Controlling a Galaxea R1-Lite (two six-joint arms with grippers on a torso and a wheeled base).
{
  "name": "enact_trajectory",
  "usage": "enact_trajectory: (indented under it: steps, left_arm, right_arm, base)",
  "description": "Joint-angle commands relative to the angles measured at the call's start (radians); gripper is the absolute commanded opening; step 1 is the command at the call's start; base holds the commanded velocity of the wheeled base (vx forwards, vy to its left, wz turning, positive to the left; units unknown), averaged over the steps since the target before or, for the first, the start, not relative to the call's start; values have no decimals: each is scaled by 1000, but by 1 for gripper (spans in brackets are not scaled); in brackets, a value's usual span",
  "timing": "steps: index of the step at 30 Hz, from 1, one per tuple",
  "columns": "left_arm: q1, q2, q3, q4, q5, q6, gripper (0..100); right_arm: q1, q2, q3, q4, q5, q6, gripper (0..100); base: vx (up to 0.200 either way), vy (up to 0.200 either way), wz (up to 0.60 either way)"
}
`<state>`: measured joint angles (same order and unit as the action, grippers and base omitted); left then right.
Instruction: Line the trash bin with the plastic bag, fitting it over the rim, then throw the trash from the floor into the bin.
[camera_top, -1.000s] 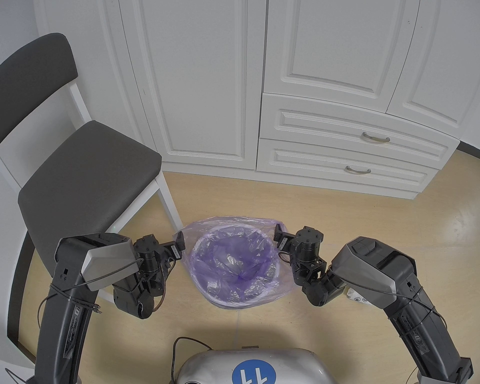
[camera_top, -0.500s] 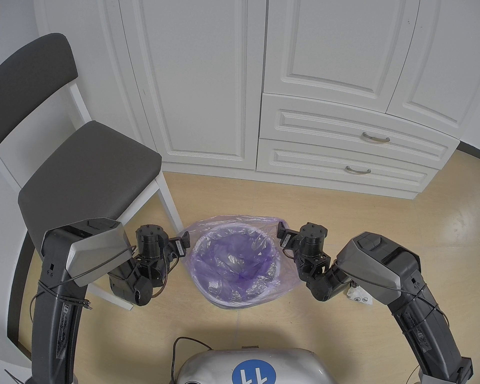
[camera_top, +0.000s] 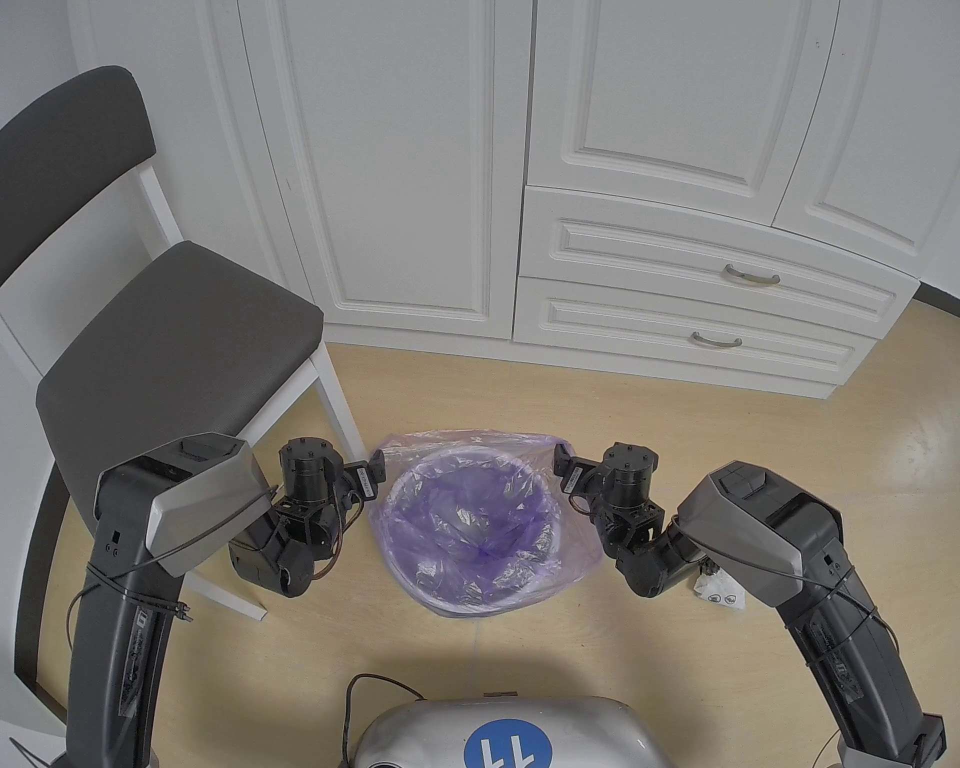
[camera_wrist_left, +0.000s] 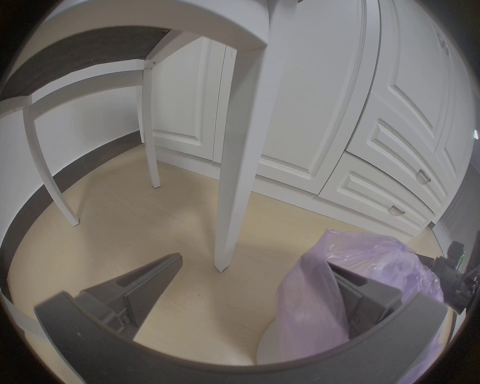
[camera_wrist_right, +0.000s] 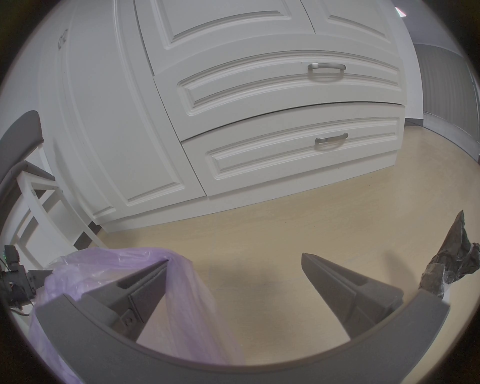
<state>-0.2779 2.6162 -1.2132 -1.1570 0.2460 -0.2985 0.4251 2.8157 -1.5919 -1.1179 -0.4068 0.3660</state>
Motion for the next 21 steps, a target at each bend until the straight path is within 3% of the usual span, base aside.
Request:
enact_trajectory:
  steps: [1, 15, 18, 21]
  left_arm:
    - [2, 48, -23, 2, 1, 1, 100]
    - [3, 59, -16, 85, 3, -1, 100]
    - [9, 21, 14, 77, 3, -1, 100]
    - [11, -97, 127, 74, -30, 7, 100]
  right_arm:
    - [-6, 16, -2, 10, 2, 1, 100]
    - [-16, 27, 4, 43, 5, 1, 100]
    - [-16, -7, 20, 36, 3, 4, 100]
    - [-12, -110, 110, 44, 3, 4, 100]
  base:
    - [0, 0, 0]
    - [0, 0, 0]
    - [0, 0, 0]
    - [0, 0, 0]
